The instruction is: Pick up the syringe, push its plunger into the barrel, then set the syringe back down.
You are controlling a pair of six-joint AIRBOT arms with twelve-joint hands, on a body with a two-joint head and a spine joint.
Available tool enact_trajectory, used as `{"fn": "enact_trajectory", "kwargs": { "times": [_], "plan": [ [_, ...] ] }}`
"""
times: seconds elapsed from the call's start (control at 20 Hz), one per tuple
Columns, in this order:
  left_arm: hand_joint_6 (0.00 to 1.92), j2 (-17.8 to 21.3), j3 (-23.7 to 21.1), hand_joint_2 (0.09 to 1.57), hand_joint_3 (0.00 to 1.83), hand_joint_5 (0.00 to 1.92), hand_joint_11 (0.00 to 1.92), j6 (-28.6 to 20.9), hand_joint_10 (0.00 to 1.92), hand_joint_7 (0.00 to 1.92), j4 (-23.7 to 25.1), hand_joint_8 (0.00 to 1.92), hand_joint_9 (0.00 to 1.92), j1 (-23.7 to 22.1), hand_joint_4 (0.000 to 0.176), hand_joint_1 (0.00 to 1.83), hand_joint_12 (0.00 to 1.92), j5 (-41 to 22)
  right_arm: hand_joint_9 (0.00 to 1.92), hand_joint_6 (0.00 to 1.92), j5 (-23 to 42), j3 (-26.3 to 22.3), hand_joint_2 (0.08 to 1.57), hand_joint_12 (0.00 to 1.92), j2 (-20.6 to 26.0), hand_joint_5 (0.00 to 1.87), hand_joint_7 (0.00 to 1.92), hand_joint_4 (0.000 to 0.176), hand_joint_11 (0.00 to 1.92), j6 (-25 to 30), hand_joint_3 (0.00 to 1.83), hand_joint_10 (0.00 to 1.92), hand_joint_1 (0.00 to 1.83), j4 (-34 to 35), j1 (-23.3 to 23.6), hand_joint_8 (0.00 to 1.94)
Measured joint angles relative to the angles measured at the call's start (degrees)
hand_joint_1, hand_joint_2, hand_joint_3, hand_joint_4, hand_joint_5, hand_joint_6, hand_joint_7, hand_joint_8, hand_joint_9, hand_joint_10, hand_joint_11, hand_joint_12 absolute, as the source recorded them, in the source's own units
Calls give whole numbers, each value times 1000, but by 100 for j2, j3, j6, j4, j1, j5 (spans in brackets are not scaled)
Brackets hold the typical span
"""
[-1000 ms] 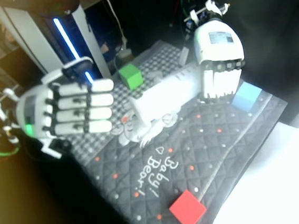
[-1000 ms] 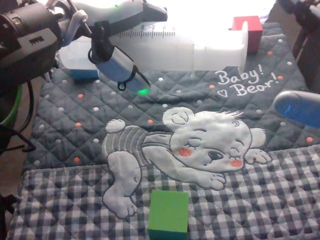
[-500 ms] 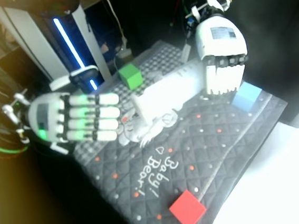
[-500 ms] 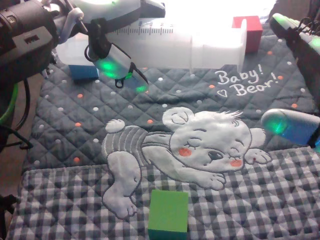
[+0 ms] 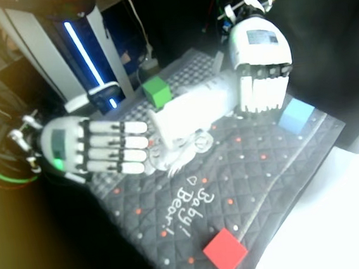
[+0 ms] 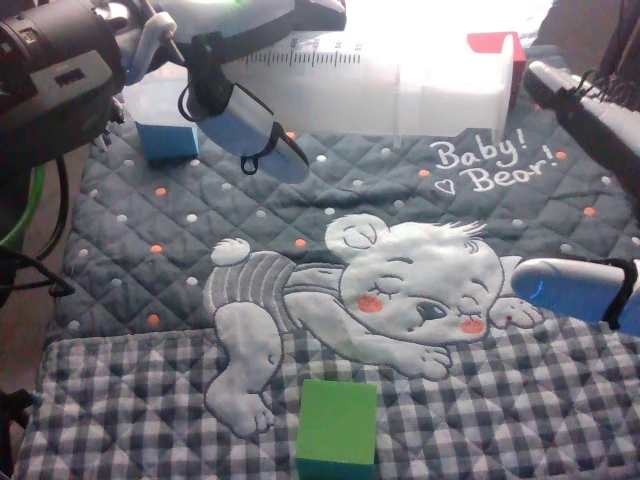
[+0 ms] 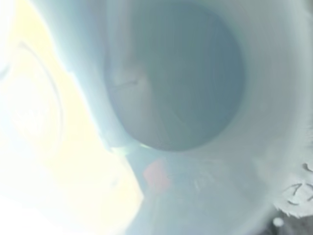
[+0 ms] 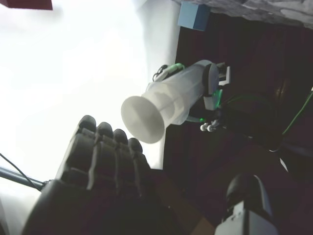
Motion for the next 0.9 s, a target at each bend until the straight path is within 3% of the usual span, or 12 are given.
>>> {"fn": "enact_trajectory", "kwargs": {
  "times": [0.1, 0.3, 0.45, 0.55, 0.7, 0.9],
  "plan": [
    [1921, 0, -57, 1098, 96, 1296, 1294, -4, 1921, 1557, 50, 1921, 1560, 0, 0, 1542, 1921, -7, 0, 0, -33, 24, 822, 0, -13, 0, 0, 0, 0, 39, 0, 0, 326, -33, 0, 0],
    [1921, 0, -76, 1063, 125, 1332, 1366, -4, 1921, 1595, 133, 1921, 1607, -7, 0, 1546, 1921, -9, 0, 0, -37, 37, 832, 0, -24, 0, 0, 0, 0, 105, 0, 0, 351, -72, 0, 0],
    [1921, 0, -79, 937, 380, 1333, 1165, -2, 1921, 1540, 168, 1921, 1522, -50, 0, 1549, 1921, -2, 0, 0, -33, 50, 804, 0, -48, 0, 0, 0, 0, 118, 0, 0, 366, -83, 0, 0],
    [1921, 2, -101, 912, 473, 1342, 1231, 9, 1921, 1571, 197, 1921, 1556, -83, 0, 1552, 1921, -11, 0, 0, -24, 50, 803, 0, -55, 0, 0, 0, 0, 131, 0, 0, 358, -94, 0, 0],
    [1921, 2, -107, 864, 513, 1331, 1488, 22, 1921, 1573, 229, 1921, 1603, -122, 0, 1586, 1921, -9, 0, 0, -28, 72, 819, 5, -61, 0, 0, 0, 11, 166, 2, 0, 327, -116, 2, 0],
    [1921, 0, -107, 935, 404, 1272, 1491, 42, 1921, 1505, 229, 1921, 1554, -149, 0, 1582, 1921, -63, 0, 0, -22, 79, 818, 0, -81, 0, 0, 0, 0, 184, 3, 0, 323, -114, 9, 0]
  ]
}}
